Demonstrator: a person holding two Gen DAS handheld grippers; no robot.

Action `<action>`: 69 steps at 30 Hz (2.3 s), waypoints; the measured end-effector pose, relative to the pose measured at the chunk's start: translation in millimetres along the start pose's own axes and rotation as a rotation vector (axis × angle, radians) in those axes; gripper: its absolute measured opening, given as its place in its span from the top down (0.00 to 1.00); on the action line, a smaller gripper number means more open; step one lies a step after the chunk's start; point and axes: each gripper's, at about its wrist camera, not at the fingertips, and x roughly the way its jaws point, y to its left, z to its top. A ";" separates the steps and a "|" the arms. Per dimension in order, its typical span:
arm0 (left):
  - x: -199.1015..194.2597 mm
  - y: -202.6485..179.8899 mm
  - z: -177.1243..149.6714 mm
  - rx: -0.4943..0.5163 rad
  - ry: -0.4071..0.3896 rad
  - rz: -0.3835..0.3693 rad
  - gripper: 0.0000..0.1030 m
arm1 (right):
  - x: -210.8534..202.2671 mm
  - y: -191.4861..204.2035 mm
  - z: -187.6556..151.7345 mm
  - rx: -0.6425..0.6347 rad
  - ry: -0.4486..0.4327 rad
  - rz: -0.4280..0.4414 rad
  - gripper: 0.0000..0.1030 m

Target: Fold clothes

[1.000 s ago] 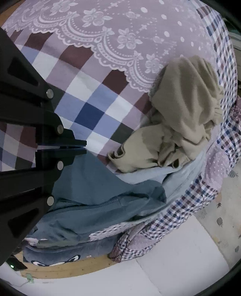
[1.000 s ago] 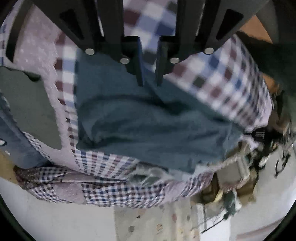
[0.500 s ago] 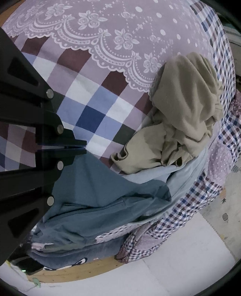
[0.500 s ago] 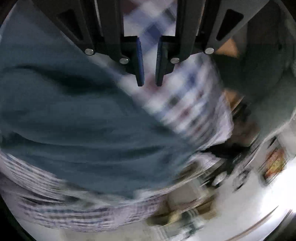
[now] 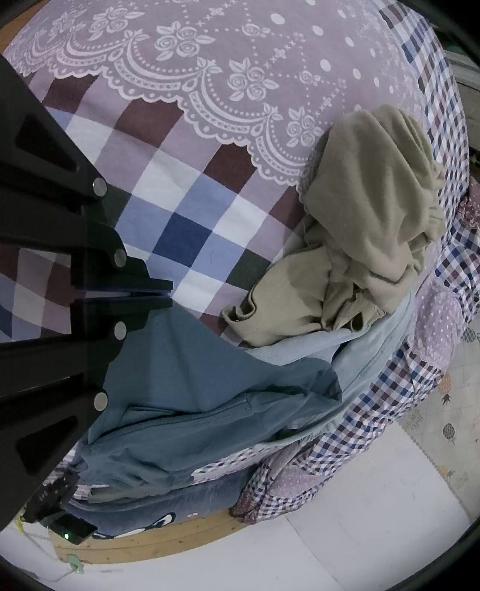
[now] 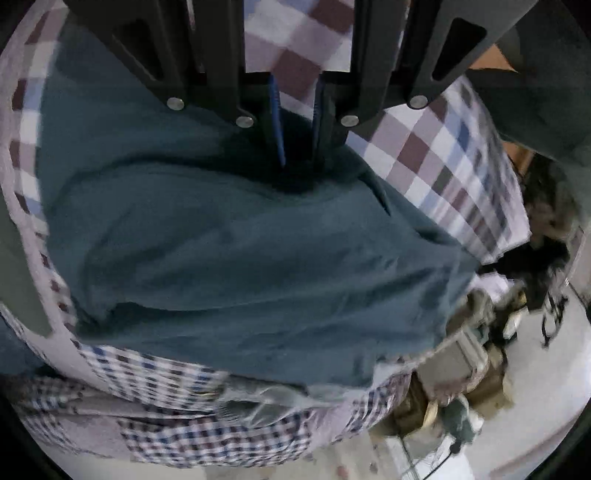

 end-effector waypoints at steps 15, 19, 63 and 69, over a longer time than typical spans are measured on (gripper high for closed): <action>-0.8 2.8 -0.5 -0.006 0.003 -0.007 1.00 | 58.0 131.9 24.0 -0.278 -0.033 0.194 0.85; -1.5 4.9 1.0 -0.013 0.001 -0.014 1.00 | 46.6 150.8 7.8 -0.371 0.028 0.346 0.85; 18.4 -33.2 0.6 0.084 0.069 -0.164 0.35 | -86.8 -140.8 -99.2 0.880 -0.230 0.002 0.31; 15.4 -24.7 3.7 0.044 0.057 -0.175 0.35 | -87.8 -136.9 -98.0 0.876 -0.220 -0.056 0.33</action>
